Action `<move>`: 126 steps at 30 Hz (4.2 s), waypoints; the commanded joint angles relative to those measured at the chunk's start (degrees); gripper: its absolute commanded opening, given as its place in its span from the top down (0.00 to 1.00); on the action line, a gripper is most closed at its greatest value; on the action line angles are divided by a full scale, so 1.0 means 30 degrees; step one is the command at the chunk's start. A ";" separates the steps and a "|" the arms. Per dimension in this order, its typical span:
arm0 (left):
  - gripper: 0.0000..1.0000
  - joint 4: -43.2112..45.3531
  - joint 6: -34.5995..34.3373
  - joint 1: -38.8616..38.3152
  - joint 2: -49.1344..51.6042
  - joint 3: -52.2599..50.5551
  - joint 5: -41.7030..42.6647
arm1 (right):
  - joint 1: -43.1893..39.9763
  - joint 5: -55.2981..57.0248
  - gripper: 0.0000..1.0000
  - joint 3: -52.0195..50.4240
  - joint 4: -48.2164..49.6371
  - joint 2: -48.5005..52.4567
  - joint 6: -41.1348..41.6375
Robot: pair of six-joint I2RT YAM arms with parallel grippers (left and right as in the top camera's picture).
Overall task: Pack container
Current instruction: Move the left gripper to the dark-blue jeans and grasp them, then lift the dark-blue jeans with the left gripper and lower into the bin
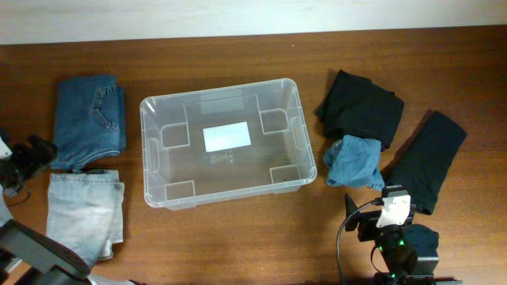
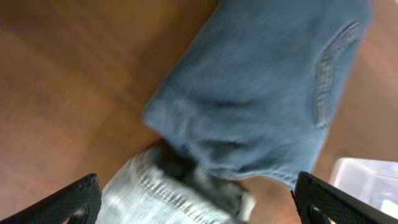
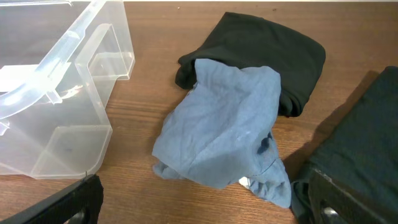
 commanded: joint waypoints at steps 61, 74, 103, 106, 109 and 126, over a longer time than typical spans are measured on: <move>1.00 -0.7941 0.0335 -0.4313 -0.1574 1.2947 0.9377 | -0.0124 -0.0109 0.02 -0.0131 -0.0022 -0.0095 -0.0102; 1.00 -0.6615 -0.7519 -1.8622 -0.2987 1.0724 -0.0029 | -0.0124 -0.0109 0.02 -0.0131 -0.0022 -0.0095 -0.0102; 1.00 -0.1049 -1.3733 -2.3197 -0.4014 -0.0984 -0.9012 | -0.0124 -0.0109 0.02 -0.0131 -0.0022 -0.0095 -0.0102; 1.00 -0.0809 -1.3741 -2.3081 -0.4014 -0.2047 -0.9581 | -0.0124 -0.0109 0.02 -0.0131 -0.0022 -0.0095 -0.0102; 1.00 -0.0430 -1.3748 -2.3074 -0.4014 -0.3264 -1.0025 | -0.0124 -0.0109 0.02 -0.0131 -0.0022 -0.0095 -0.0109; 1.00 -0.2382 -1.3289 -2.1099 -0.4014 -0.5064 -1.5380 | -0.0124 -0.0109 0.02 -0.0131 -0.0022 -0.0095 -0.0102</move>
